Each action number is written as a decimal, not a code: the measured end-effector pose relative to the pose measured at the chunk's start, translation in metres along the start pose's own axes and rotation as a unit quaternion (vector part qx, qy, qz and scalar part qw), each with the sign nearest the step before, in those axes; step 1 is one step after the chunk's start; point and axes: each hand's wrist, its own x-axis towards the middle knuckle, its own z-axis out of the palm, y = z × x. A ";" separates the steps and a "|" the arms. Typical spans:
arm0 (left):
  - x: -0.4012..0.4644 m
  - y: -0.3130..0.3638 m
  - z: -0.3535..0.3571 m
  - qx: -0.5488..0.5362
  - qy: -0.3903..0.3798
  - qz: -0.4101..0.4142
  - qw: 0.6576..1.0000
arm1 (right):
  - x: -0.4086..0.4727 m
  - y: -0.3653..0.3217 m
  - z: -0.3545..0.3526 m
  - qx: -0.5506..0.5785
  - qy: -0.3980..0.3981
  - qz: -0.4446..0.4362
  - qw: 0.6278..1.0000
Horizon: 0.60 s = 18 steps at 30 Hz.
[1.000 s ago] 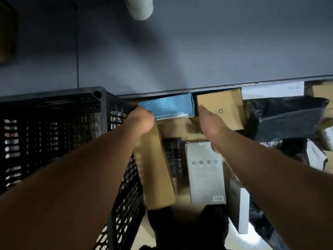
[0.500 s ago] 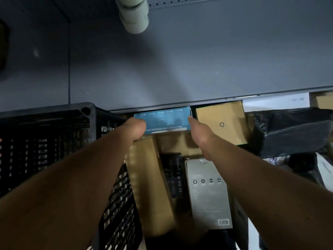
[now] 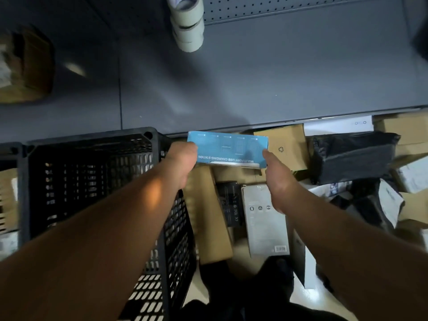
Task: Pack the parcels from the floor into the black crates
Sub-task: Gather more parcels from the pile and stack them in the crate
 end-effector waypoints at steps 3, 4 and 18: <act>-0.046 0.005 -0.016 -0.028 -0.018 0.010 0.999 | -0.043 -0.006 -0.022 0.021 -0.004 -0.024 0.999; -0.061 0.005 -0.022 -0.038 -0.029 0.009 0.999 | -0.058 -0.008 -0.030 0.031 -0.002 -0.026 0.999; -0.235 -0.021 -0.100 -0.104 -0.074 -0.013 0.992 | -0.243 0.018 -0.088 0.046 0.002 -0.083 0.995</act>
